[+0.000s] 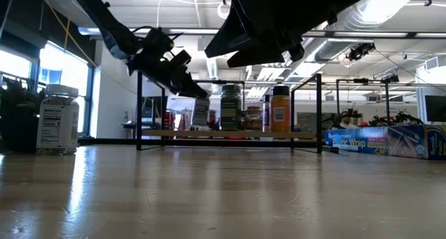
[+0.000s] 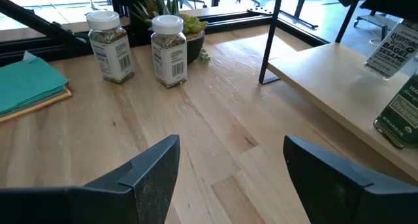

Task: Shelf spices
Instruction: Put the white seasoning bottle on the shelf

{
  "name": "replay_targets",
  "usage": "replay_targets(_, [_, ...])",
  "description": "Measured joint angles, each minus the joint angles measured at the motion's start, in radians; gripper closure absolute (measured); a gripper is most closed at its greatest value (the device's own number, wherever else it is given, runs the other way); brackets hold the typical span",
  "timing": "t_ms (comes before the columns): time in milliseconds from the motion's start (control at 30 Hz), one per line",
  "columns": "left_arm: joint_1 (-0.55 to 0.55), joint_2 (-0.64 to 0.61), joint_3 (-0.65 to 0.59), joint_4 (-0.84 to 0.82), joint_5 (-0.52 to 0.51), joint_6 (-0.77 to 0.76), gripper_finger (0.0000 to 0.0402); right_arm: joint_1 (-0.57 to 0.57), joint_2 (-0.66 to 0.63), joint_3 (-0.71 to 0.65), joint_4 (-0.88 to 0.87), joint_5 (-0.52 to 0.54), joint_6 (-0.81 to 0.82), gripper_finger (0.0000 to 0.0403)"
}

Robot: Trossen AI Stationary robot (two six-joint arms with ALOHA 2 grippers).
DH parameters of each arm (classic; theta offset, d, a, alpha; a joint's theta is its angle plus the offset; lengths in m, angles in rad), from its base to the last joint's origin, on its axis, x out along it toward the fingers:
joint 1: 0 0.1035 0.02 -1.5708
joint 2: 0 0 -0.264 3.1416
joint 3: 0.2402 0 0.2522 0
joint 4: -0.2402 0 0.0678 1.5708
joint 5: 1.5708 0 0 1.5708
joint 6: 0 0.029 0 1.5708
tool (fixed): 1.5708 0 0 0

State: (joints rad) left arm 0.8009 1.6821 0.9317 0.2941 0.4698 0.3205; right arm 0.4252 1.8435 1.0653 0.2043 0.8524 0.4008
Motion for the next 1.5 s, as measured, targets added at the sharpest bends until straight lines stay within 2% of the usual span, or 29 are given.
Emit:
replay_targets(200, [0.011, -0.002, 0.002, -0.034, -0.038, 0.023, 0.0188, -0.006, 0.0, 0.0, 0.0, -0.001, 0.003, 0.0135])
replay_targets(667, [0.017, -0.002, 0.002, -0.042, -0.039, 0.058, 0.0183, -0.013, 0.0, 0.0, 0.0, -0.027, 0.011, 0.0135])
replay_targets(833, [0.017, -0.002, 0.002, -0.049, -0.049, 0.059, 0.0155, -0.013, 0.0, 0.0, 0.0, -0.027, 0.011, 0.0135])
replay_targets(1067, [0.018, -0.032, -0.003, -0.086, -0.139, 0.067, 0.0119, -0.013, 0.0, 0.0, 0.001, -0.032, 0.029, 0.0135])
replay_targets(1267, [0.018, -0.089, -0.003, -0.127, -0.153, 0.13, 0.0117, -0.01, 0.0, 0.0, 0.001, -0.034, 0.029, 0.0135])
replay_targets(1500, [0.018, -0.1, -0.003, -0.171, -0.175, 0.161, 0.0124, -0.01, 0.0, 0.0, 0.001, -0.035, 0.029, 0.0135])
